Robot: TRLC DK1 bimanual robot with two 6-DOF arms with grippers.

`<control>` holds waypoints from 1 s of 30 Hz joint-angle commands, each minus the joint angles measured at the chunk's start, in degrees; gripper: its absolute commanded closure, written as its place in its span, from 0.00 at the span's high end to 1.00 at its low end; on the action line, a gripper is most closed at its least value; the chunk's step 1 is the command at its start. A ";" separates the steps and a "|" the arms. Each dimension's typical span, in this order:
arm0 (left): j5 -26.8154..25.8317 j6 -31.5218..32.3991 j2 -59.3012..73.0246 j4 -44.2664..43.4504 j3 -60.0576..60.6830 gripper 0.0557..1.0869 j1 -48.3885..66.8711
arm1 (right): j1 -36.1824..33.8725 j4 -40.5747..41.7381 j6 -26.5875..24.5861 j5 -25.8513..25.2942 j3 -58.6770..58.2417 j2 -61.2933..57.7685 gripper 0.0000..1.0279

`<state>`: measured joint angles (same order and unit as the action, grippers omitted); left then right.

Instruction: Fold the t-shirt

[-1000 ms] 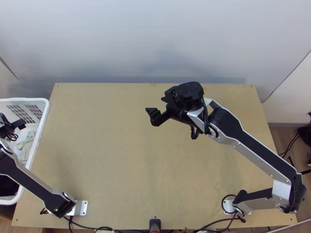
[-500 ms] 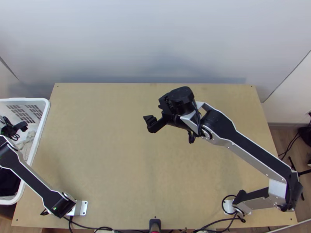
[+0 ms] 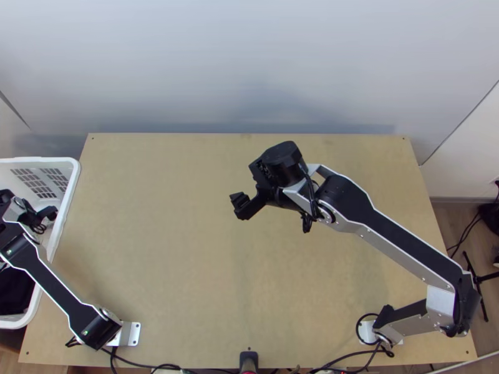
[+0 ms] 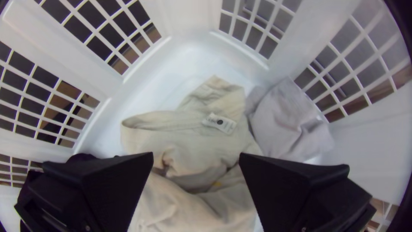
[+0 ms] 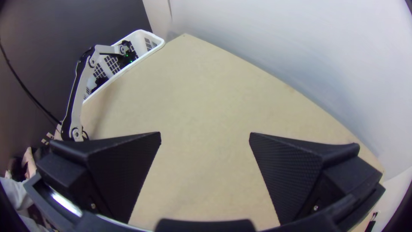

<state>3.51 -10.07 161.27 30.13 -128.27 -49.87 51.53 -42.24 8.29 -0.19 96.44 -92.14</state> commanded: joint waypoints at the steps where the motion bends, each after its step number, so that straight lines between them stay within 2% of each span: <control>1: 0.10 0.84 2.21 -8.16 -0.58 0.94 -0.14 | 0.42 -1.62 0.05 -0.08 0.50 -0.15 0.93; 5: 0.01 1.28 2.29 -10.27 -0.67 0.94 0.56 | 0.42 -1.62 -0.03 -0.17 0.32 -0.15 0.93; 12: 0.01 0.84 3.35 -7.19 -0.58 0.94 1.00 | 0.33 -1.62 -0.91 -1.04 -0.29 -0.32 0.93; 14: -0.08 0.84 4.14 -7.45 -0.67 0.81 0.65 | 0.24 -1.62 -1.35 -1.57 -0.64 -0.32 0.93; 15: -0.61 0.84 4.40 -7.72 -0.67 0.71 0.30 | 0.24 -1.71 -1.44 -1.75 -0.73 -0.32 0.93; 17: -3.33 0.22 4.75 -8.60 -0.58 0.33 -0.49 | 0.24 -1.79 -1.79 -2.28 -0.73 -0.32 0.93; 19: -4.30 -0.75 5.11 -8.60 -0.58 0.06 -0.85 | 0.24 -1.79 -2.05 -2.54 -0.73 -0.32 0.93; 20: -4.30 -0.83 5.28 -8.33 -0.58 0.04 -0.93 | 0.24 -1.79 -2.05 -2.80 -0.73 -0.32 0.93; 30: -5.18 1.19 1.94 -7.98 -0.32 0.04 -3.75 | 0.24 -1.53 -2.76 -4.03 -1.08 -1.38 0.93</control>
<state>-0.91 -10.07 165.56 22.17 -128.66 -52.12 51.75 -43.99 5.93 -3.55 95.55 -92.86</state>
